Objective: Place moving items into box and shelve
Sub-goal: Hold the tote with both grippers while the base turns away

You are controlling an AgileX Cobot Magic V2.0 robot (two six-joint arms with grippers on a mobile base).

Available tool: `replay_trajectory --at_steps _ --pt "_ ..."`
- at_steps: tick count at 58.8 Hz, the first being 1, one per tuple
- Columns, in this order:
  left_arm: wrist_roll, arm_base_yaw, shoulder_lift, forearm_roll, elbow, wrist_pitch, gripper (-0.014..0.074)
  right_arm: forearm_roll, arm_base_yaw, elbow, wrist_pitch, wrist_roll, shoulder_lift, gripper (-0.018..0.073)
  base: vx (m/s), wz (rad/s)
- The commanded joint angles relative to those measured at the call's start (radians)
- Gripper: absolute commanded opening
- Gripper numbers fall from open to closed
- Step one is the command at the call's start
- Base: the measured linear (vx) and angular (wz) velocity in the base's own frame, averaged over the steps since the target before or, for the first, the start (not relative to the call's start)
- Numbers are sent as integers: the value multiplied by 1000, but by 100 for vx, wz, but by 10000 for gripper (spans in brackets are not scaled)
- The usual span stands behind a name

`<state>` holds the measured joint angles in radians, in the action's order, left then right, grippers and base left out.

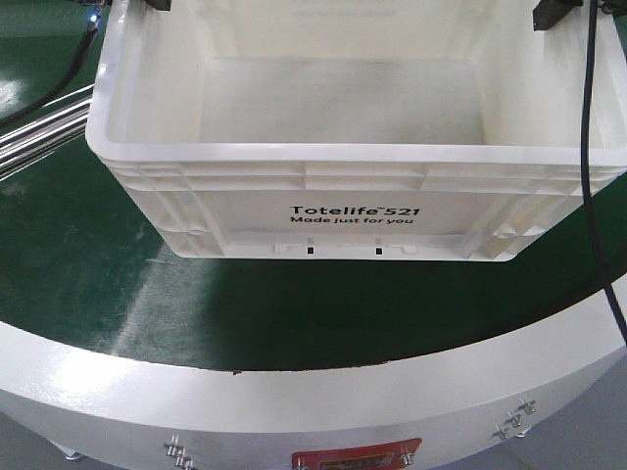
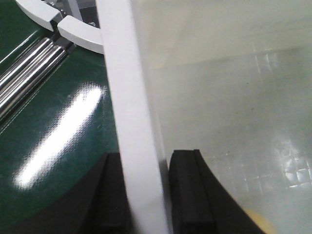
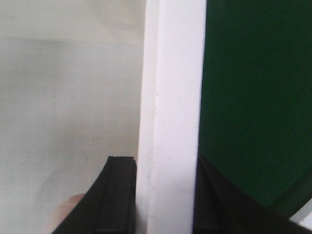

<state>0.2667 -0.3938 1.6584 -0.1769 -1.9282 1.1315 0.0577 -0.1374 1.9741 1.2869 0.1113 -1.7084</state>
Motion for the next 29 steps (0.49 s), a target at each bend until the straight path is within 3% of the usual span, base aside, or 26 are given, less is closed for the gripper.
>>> replay_trajectory --at_steps 1,29 --pt "-3 13 -70 -125 -38 -79 0 138 19 39 3 -16 64 -5 0 0" --pt "-3 13 -70 -125 -38 -77 0 137 19 39 3 -16 64 -5 0 0"
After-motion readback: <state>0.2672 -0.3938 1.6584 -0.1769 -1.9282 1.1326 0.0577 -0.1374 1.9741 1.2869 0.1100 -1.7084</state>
